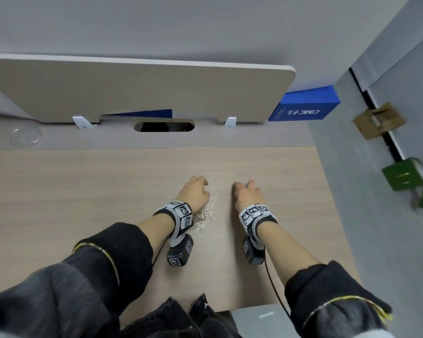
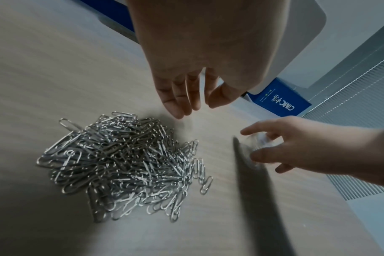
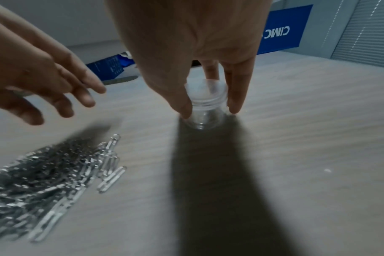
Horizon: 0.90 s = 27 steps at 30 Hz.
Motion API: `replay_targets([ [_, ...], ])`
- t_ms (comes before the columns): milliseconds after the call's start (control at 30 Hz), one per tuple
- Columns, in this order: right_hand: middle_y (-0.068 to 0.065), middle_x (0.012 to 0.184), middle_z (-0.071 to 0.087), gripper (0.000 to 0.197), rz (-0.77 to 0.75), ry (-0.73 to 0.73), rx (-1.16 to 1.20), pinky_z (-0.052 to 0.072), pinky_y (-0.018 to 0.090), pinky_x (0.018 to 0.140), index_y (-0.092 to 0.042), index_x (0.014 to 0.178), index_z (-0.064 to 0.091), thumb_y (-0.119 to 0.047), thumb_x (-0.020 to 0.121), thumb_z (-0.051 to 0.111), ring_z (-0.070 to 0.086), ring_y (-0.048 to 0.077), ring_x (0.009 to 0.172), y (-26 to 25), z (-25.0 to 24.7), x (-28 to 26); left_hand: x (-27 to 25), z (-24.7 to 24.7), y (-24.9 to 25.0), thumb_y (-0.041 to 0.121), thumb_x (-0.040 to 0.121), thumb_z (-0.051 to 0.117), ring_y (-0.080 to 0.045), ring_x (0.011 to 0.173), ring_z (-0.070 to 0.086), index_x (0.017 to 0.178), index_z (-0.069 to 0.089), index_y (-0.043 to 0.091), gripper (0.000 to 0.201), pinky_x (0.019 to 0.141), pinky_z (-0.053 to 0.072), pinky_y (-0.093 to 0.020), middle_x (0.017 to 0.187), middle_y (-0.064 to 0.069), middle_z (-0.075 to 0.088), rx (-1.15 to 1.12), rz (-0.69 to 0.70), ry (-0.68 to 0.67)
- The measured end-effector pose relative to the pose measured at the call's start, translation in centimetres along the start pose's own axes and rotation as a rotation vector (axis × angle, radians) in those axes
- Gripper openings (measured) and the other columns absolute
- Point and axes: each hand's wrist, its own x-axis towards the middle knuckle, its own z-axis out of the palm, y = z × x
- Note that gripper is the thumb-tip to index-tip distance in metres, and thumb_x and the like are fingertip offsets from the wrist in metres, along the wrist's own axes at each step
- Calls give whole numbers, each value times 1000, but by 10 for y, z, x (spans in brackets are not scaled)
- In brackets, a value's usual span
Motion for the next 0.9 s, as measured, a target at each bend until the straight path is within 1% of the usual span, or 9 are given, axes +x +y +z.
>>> replay_targets([
  [100, 15, 121, 47, 45, 5, 35, 192, 48, 41, 87, -23, 133, 44, -35, 90, 52, 57, 39, 105, -11, -7, -5, 5, -1, 1, 14, 82, 45, -26, 80, 58, 111, 56, 11, 31, 82, 49, -35, 99, -5, 53, -154, -61, 14],
  [200, 13, 118, 61, 59, 14, 19, 579, 48, 38, 92, -16, 128, 52, -52, 81, 60, 60, 33, 107, -24, -10, -9, 3, -3, 5, 19, 87, 48, -27, 56, 56, 95, 56, 10, 14, 72, 58, -48, 74, -9, 57, -595, -243, 13],
  [300, 10, 94, 70, 56, 23, 0, 817, 55, 40, 78, -15, 99, 62, -66, 79, 53, 67, 29, 84, -42, -6, -17, -11, -9, 7, 41, 94, 42, -32, 78, 66, 109, 52, 9, 36, 70, 59, -45, 97, -18, 62, -941, -412, -184],
  [367, 6, 81, 69, 61, 34, -23, 843, 57, 43, 72, -17, 86, 60, -75, 76, 45, 67, 27, 71, -52, -1, -23, -20, -9, 4, 54, 93, 35, -29, 74, 66, 117, 52, 9, 54, 62, 57, -33, 96, -18, 65, -1080, -408, -296],
  [467, 1, 81, 66, 63, -10, -48, 717, 54, 43, 77, -18, 86, 56, -77, 75, 38, 64, 23, 76, -63, 4, -28, -32, -5, 2, 61, 93, 26, -15, 46, 42, 113, 56, 11, 61, 43, 35, -21, 68, -5, 53, -1172, -377, -287],
  [633, 1, 82, 66, 51, -148, -64, 538, 48, 34, 69, -23, 101, 45, -70, 81, 44, 62, 25, 77, -76, 4, -40, -43, -7, -13, 36, 95, 12, -7, 40, 18, 125, 52, 28, 51, 34, 12, -12, 47, 6, 46, -1167, -381, -328],
  [733, -5, 78, 56, 41, -368, -93, 466, 39, 29, 65, -31, 108, 43, -62, 83, 52, 55, 20, 71, -75, -2, -44, -45, -10, -26, 34, 92, 15, -6, 37, 17, 102, 51, 18, 41, 33, 12, -9, 48, 3, 39, -1269, -509, -335],
  [800, -4, 95, 53, 42, -496, -132, 445, 43, 31, 73, -36, 118, 43, -53, 82, 58, 55, 17, 82, -71, -7, -44, -46, -10, -35, 37, 92, 18, -6, 34, 19, 79, 44, 13, 38, 32, 12, -9, 46, 3, 32, -1292, -598, -327],
  [900, -1, 108, 47, 53, -515, -138, 367, 47, 32, 81, -44, 132, 40, -46, 83, 58, 57, 18, 89, -66, -9, -44, -47, -8, -44, 34, 88, 23, -7, 31, 20, 74, 44, 14, 32, 30, 12, -9, 44, -1, 40, -1323, -642, -349],
])
